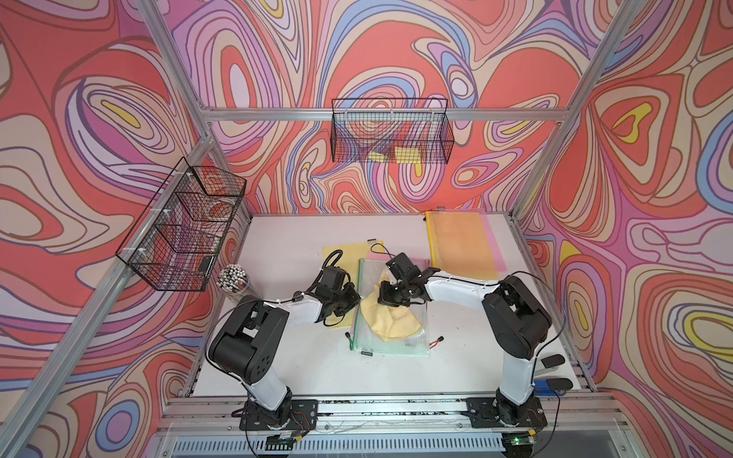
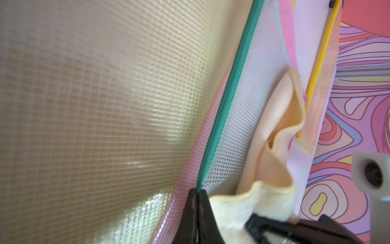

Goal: Wipe the document bag
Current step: Wipe the dirt from the document bag.

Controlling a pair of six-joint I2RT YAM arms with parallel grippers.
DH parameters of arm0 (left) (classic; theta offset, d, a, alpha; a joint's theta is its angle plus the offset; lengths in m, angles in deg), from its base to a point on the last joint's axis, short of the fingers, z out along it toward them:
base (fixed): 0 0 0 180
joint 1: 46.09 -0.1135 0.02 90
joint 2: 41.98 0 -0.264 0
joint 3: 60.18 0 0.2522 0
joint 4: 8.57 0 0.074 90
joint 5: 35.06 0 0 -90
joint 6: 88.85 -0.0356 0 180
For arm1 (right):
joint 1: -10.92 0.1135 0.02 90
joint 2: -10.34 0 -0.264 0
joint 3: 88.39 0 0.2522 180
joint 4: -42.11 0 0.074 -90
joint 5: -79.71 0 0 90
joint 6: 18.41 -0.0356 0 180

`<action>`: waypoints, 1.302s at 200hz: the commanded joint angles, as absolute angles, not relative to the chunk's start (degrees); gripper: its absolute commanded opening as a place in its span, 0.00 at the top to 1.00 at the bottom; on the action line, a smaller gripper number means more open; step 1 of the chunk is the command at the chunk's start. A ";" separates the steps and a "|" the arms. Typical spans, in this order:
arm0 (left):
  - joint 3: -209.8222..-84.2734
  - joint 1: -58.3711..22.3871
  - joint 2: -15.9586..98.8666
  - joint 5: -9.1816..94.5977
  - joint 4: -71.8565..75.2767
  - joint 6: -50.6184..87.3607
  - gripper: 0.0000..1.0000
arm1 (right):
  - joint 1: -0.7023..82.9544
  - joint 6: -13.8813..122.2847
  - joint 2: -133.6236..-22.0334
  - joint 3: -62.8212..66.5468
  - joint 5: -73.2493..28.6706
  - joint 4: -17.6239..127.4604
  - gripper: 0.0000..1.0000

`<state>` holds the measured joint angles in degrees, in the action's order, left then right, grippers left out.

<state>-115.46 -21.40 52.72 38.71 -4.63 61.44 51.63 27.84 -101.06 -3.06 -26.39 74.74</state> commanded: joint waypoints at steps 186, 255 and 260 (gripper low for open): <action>-115.92 -21.70 56.23 39.77 -15.41 68.78 1.00 | 52.52 24.88 -99.72 -8.28 -30.14 69.76 1.00; -117.37 -21.68 56.03 41.49 -14.41 68.71 1.00 | 53.73 21.99 -101.22 -11.91 -31.10 65.63 1.00; -117.28 -21.69 55.90 41.50 -14.28 68.62 1.00 | 53.12 22.09 -100.67 -13.12 -30.95 65.74 1.00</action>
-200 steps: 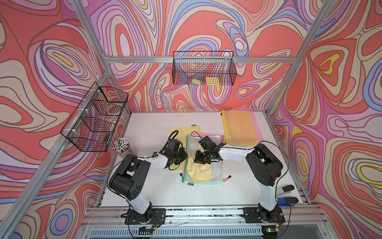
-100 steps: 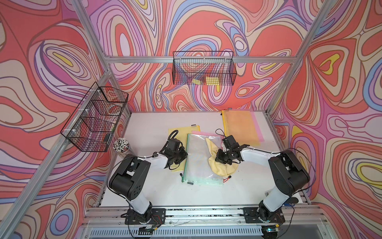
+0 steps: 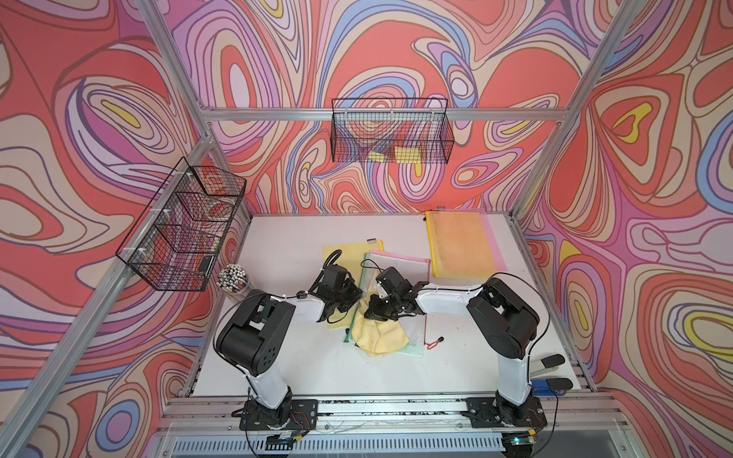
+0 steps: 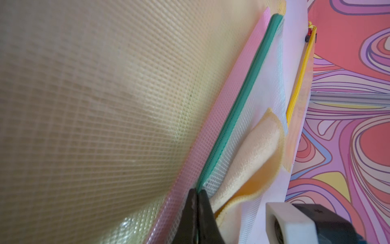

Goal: Wipe the document bag
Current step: Wipe the dirt from the document bag.

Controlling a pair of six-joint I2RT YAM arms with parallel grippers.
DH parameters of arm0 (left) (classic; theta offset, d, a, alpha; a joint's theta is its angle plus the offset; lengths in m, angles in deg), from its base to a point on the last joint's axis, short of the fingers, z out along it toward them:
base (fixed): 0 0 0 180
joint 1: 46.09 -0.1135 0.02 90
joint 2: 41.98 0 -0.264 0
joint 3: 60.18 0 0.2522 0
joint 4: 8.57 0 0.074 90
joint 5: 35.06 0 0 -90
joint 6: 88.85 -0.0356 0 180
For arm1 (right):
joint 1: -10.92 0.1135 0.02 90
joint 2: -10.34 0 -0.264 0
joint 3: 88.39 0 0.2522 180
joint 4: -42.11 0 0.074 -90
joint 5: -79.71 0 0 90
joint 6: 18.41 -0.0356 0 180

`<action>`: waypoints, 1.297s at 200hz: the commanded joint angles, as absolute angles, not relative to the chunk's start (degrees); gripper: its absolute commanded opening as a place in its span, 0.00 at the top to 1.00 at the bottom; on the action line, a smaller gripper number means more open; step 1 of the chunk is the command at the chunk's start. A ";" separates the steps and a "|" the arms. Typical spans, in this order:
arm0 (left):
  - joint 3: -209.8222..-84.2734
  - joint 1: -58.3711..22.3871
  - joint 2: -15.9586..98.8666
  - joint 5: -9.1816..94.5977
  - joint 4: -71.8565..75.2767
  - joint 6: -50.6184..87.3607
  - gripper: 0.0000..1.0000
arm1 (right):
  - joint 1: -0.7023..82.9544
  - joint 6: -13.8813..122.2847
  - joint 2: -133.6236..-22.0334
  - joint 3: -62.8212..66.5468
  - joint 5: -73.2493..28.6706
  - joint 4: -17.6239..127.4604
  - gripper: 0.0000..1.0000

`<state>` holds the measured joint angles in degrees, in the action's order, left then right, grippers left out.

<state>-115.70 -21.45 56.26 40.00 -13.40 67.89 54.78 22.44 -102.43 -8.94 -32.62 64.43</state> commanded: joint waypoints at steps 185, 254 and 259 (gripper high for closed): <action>-116.44 -21.75 55.37 43.47 -12.50 68.93 1.00 | 56.52 23.48 -97.31 -7.98 -30.60 70.51 1.00; -117.62 -21.99 53.50 44.39 -8.66 66.53 1.00 | 51.96 19.92 -90.15 -24.77 -27.21 68.48 1.00; -117.62 -22.12 53.32 44.33 -8.45 66.46 1.00 | 50.58 19.91 -88.50 -26.49 -27.38 68.52 1.00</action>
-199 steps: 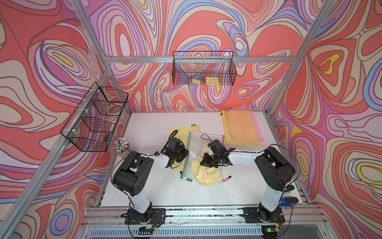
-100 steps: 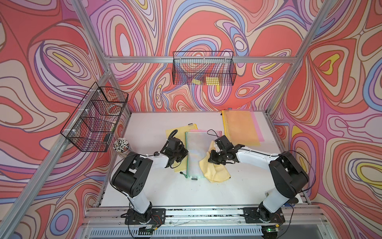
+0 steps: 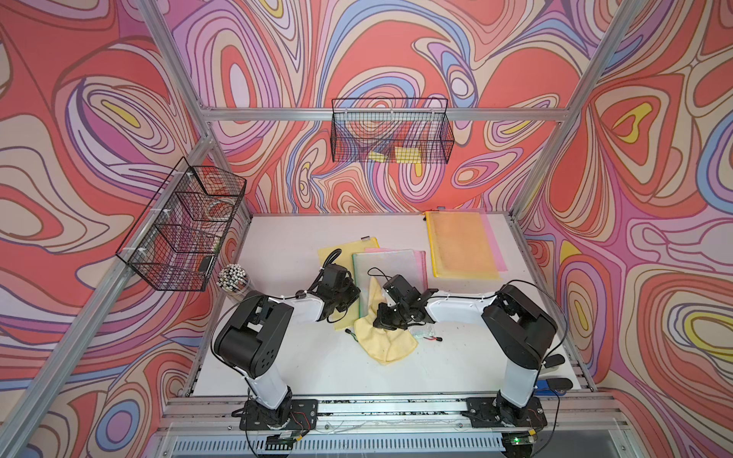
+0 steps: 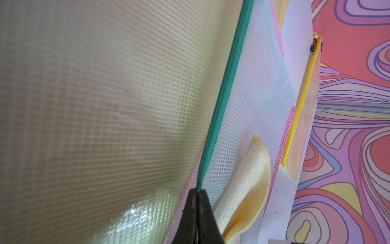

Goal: Wipe the document bag
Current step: Wipe the dirt from the document bag.

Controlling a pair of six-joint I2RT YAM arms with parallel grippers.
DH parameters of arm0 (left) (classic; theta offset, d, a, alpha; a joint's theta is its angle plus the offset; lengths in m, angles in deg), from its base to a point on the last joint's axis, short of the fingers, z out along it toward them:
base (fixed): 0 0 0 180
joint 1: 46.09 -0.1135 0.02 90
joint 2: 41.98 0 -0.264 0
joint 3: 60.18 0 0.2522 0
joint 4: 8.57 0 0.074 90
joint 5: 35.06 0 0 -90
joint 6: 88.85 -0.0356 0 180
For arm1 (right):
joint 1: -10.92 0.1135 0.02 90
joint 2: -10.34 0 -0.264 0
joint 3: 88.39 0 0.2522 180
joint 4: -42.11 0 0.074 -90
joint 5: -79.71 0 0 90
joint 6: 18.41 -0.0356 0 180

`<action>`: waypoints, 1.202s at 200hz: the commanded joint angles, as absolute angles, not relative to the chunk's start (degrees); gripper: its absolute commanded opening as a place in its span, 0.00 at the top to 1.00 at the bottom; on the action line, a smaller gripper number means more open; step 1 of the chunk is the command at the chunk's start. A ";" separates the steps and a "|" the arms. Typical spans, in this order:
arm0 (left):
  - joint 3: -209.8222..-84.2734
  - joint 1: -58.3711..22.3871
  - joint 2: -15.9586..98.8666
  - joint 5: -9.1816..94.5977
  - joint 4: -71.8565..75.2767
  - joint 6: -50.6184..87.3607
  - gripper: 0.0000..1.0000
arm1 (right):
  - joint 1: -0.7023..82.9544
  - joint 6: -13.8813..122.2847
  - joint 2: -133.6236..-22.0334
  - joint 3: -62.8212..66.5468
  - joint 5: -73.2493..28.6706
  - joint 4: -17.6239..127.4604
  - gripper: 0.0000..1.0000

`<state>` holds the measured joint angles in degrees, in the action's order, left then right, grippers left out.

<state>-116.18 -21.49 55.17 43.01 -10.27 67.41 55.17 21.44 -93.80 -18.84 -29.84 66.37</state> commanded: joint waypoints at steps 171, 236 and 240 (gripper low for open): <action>-115.53 -23.62 54.44 40.28 -11.37 67.31 1.00 | 47.20 25.04 -98.83 -3.91 -32.60 68.88 1.00; -115.34 -23.61 53.65 40.70 -10.12 66.63 1.00 | 37.23 27.60 -97.05 -11.99 -32.58 69.70 1.00; -115.42 -23.65 53.69 40.63 -10.10 66.56 1.00 | 35.66 28.03 -96.11 -13.45 -32.79 69.85 1.00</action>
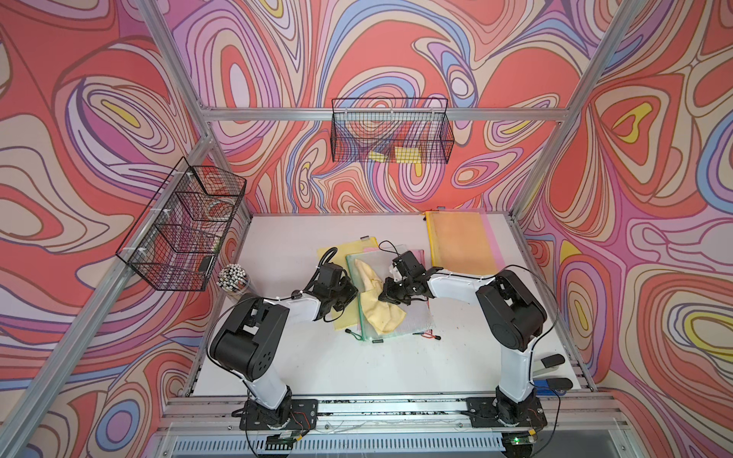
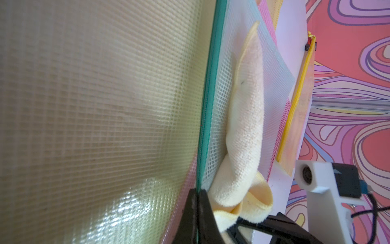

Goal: Wipe the document bag
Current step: Wipe the dirt from the document bag.

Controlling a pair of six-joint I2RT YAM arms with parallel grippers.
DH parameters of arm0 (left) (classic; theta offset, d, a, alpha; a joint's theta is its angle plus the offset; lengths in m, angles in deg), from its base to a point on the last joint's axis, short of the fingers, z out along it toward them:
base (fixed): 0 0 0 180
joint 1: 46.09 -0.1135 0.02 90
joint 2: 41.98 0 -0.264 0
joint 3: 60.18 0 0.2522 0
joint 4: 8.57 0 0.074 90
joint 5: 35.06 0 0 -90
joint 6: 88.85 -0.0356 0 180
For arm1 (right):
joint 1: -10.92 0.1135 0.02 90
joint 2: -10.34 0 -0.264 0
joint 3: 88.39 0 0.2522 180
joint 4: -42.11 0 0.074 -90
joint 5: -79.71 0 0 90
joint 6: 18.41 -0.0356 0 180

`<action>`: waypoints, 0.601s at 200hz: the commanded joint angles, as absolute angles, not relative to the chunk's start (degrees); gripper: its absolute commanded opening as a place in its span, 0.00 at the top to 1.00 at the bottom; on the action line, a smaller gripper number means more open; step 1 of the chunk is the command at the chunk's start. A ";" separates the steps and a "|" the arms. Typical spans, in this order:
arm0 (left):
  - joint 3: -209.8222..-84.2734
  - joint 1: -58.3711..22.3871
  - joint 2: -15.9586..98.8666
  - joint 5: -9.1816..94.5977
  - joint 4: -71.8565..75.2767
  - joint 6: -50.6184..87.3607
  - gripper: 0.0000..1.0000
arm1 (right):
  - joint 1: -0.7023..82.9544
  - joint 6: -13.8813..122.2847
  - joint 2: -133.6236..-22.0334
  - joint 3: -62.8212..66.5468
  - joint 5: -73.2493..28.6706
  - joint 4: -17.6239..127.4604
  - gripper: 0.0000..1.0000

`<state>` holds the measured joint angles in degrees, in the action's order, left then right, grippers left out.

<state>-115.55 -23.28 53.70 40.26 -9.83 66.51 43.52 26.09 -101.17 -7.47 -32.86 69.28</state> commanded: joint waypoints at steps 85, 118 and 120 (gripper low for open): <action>-115.12 -23.64 54.35 39.34 -11.33 66.90 1.00 | 40.28 30.37 -91.80 -6.39 -31.65 74.61 1.00; -115.16 -23.65 54.27 38.92 -11.24 66.85 1.00 | 46.15 27.54 -104.40 3.53 -35.55 71.15 1.00; -115.23 -23.61 54.27 38.94 -11.24 66.84 1.00 | 46.19 27.40 -104.92 3.78 -35.87 70.92 1.00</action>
